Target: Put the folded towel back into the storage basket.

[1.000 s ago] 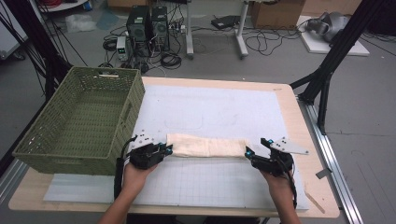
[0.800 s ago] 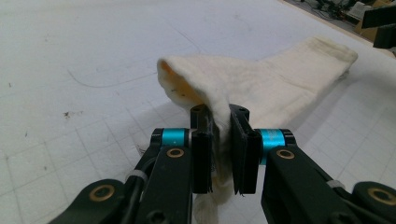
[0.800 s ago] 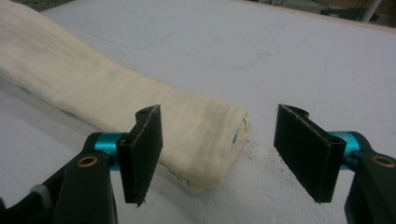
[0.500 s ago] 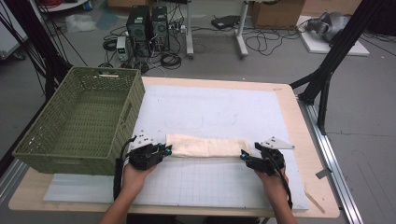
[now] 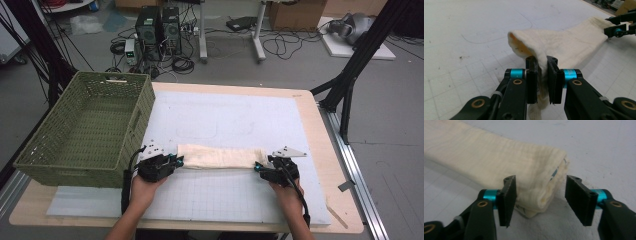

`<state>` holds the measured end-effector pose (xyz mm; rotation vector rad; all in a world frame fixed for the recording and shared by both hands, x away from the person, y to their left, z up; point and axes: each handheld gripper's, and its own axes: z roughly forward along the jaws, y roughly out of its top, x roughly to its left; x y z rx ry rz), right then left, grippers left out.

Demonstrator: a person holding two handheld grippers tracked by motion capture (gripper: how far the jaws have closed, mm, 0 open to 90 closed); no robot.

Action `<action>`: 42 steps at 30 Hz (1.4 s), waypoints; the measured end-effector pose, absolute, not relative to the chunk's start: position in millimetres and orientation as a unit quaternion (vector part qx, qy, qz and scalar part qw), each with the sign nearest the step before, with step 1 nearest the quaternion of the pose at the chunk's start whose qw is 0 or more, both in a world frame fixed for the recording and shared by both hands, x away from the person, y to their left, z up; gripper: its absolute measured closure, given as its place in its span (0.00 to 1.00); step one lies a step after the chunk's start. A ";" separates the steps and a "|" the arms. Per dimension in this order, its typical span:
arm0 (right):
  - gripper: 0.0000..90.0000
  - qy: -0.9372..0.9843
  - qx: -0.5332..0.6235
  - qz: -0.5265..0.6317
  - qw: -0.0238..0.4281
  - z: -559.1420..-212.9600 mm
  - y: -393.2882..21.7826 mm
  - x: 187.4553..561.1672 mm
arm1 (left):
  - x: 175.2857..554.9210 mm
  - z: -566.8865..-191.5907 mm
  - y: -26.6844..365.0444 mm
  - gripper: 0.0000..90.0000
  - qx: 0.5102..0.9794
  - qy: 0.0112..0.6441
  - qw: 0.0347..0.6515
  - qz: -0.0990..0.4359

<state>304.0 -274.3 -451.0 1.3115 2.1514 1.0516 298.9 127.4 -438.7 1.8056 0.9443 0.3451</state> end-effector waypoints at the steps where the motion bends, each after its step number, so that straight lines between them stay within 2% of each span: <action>1: 0.51 0.771 0.470 0.377 0.204 -451.0 -274.3 304.0 | 298.9 -438.8 127.3 0.88 0.750 0.393 0.512 0.144; 2: 0.62 0.768 0.477 0.385 0.186 -451.3 -273.0 303.6 | 298.9 -439.0 127.2 0.88 0.750 0.393 0.512 0.143; 9: 0.66 0.753 0.501 0.391 0.167 -451.7 -272.7 302.6 | 298.9 -439.0 127.5 0.88 0.751 0.393 0.511 0.142; 12: 0.77 0.756 0.496 0.398 0.155 -451.7 -273.1 302.6 | 299.1 -439.9 127.4 0.88 0.751 0.394 0.510 0.142; 13: 0.77 0.756 0.496 0.398 0.155 -451.7 -273.1 302.6 | 299.1 -439.9 127.6 0.88 0.752 0.393 0.509 0.142; 15: 0.85 0.754 0.498 0.404 0.143 -451.7 -271.9 301.9 | 299.0 -440.0 127.5 0.88 0.753 0.393 0.509 0.141; 22: 0.87 0.762 0.487 0.402 0.148 -451.1 -270.3 301.3 | 298.6 -439.5 128.0 0.88 0.753 0.391 0.510 0.142; 38: 0.91 0.777 0.446 0.401 0.191 -444.3 -275.2 298.5 | 293.9 -429.0 126.9 0.90 0.756 0.371 0.516 0.156; 42: 0.92 0.775 0.397 0.439 0.220 -434.5 -285.1 293.0 | 291.3 -422.6 127.7 0.90 0.753 0.364 0.525 0.160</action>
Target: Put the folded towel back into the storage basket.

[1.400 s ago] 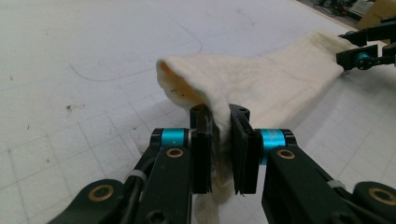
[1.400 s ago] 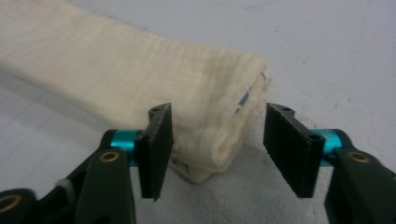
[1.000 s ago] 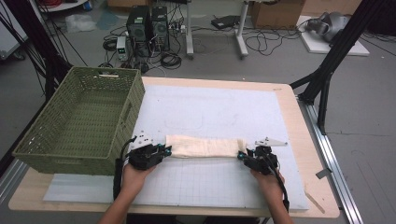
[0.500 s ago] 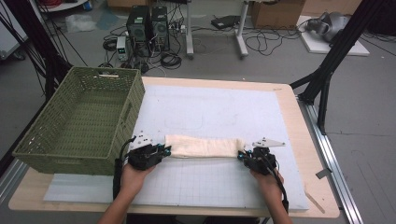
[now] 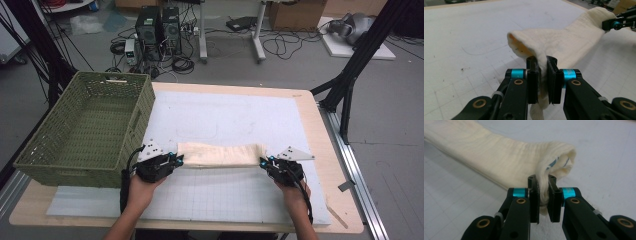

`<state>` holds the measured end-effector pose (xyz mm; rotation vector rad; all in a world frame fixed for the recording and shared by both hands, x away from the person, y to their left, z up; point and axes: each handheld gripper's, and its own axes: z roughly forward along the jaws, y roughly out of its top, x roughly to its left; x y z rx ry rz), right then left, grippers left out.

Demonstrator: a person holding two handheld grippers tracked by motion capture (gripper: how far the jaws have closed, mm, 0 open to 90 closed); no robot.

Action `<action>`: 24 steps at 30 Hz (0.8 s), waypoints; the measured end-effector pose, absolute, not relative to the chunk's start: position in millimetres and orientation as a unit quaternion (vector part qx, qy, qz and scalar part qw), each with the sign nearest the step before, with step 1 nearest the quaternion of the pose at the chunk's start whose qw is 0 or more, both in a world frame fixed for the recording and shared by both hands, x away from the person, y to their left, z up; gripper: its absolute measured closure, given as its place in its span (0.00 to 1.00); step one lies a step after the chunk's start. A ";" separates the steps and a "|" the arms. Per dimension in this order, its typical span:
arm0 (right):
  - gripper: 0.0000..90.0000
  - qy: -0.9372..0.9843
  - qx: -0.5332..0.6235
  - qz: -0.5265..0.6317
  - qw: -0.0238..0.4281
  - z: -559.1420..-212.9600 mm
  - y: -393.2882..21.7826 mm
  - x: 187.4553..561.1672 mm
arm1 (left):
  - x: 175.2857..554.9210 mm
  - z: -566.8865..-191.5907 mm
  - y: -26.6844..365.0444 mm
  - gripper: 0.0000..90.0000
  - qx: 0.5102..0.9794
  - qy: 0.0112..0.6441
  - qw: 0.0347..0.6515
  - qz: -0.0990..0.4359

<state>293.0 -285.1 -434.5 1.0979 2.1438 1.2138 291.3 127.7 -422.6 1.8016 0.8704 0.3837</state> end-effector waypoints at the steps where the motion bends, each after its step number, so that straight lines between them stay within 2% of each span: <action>1: 0.92 0.772 0.393 0.447 0.223 -432.5 -286.8 291.7 | 289.6 -419.3 127.9 0.90 0.751 0.360 0.529 0.162; 8: 0.92 0.750 0.375 0.495 0.228 -419.2 -299.0 287.5 | 283.5 -411.1 128.3 0.90 0.747 0.346 0.541 0.171; 24: 0.92 0.748 0.348 0.511 0.240 -397.3 -296.8 296.4 | 266.7 -389.9 135.0 0.90 0.736 0.324 0.561 0.195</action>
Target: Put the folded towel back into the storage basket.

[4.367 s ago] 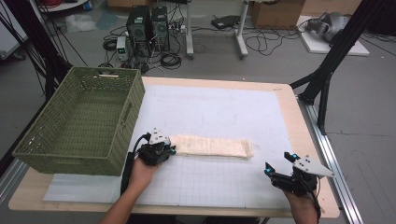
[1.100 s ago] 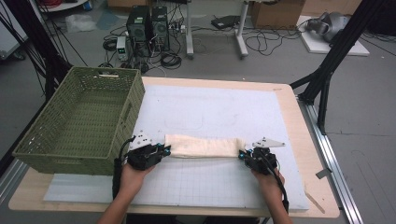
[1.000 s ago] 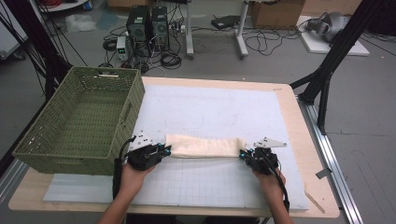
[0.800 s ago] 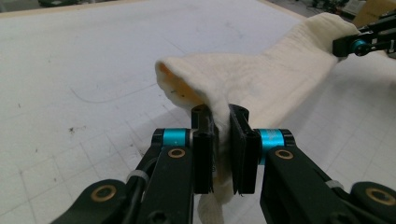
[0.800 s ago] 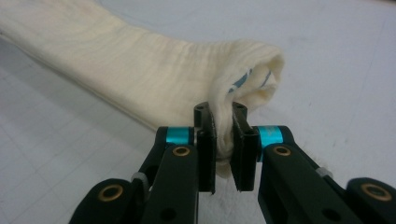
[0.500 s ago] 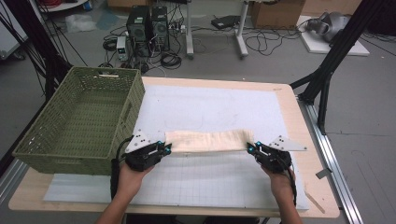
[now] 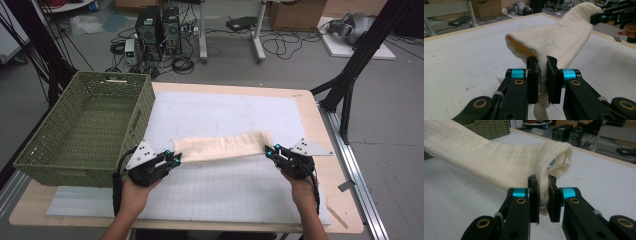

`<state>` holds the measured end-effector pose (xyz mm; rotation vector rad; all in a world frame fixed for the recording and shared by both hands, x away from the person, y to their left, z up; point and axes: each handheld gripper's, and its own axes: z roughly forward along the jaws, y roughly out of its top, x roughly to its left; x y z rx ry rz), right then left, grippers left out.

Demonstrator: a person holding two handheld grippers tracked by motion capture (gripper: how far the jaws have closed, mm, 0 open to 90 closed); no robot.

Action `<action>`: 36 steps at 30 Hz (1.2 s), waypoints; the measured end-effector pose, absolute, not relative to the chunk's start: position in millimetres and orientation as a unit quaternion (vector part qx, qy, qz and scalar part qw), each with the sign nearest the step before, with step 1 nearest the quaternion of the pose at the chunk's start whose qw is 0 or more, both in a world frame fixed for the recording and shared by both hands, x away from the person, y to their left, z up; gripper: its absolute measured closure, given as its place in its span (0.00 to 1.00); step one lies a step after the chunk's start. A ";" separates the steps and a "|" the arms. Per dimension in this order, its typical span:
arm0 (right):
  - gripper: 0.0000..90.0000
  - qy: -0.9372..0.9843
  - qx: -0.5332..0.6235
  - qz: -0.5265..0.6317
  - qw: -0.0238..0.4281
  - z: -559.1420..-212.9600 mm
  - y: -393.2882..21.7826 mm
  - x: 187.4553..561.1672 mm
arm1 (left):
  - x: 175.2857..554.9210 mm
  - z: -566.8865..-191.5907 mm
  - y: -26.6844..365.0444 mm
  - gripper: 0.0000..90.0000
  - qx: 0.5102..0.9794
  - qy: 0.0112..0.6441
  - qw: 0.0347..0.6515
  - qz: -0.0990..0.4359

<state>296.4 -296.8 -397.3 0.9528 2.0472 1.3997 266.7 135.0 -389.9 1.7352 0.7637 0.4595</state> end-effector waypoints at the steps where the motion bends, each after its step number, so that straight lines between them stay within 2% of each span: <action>1: 0.92 0.751 0.341 0.511 0.243 -392.7 -294.3 300.3 | 266.5 -388.9 136.2 0.90 0.734 0.325 0.564 0.196; 16: 0.92 0.754 0.310 0.519 0.258 -354.8 -272.1 335.8 | 253.6 -361.7 151.2 0.90 0.712 0.311 0.583 0.238; 36: 0.92 0.765 0.258 0.531 0.258 -311.1 -196.6 392.7 | 236.8 -340.5 196.5 0.90 0.671 0.334 0.594 0.291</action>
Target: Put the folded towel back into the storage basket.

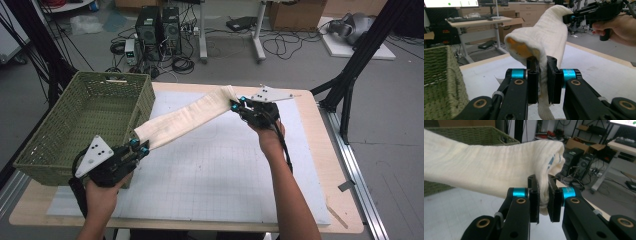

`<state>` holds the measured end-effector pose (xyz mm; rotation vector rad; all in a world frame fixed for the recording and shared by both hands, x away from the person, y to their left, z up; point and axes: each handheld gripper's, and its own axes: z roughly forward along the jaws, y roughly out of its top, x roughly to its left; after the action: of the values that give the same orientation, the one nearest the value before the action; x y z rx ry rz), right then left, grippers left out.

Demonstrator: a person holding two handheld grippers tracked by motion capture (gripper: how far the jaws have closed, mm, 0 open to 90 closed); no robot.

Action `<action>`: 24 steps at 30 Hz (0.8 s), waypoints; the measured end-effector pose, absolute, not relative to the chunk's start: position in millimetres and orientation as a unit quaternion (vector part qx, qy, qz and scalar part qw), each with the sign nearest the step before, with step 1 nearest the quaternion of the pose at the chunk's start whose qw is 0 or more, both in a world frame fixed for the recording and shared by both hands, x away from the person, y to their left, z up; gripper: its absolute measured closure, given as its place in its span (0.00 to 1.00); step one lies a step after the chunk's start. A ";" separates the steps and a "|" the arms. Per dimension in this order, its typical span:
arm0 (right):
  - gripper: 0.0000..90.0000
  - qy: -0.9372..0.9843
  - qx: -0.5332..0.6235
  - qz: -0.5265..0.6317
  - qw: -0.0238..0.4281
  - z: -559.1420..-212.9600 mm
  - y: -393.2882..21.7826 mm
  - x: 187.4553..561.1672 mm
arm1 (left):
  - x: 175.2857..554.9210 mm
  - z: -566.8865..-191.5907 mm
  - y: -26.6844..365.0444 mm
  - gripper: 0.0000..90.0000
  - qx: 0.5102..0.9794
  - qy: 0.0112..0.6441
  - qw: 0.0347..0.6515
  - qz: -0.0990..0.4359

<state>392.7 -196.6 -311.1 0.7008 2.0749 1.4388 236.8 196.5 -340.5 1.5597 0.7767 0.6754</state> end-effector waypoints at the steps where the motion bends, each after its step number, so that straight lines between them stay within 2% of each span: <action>1: 0.92 0.766 0.256 0.531 0.256 -309.1 -192.5 395.6 | 236.1 -339.8 198.6 0.90 0.669 0.335 0.595 0.294; 11: 0.92 0.773 0.236 0.532 0.255 -289.7 -153.0 420.7 | 227.1 -329.3 213.5 0.90 0.651 0.339 0.597 0.326; 24: 0.92 0.779 0.217 0.532 0.249 -278.1 -113.0 441.6 | 222.7 -326.9 233.2 0.90 0.637 0.355 0.594 0.340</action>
<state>441.6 -113.0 -278.1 0.5902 2.1228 1.4502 222.7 233.2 -326.9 1.4795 0.8256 0.7903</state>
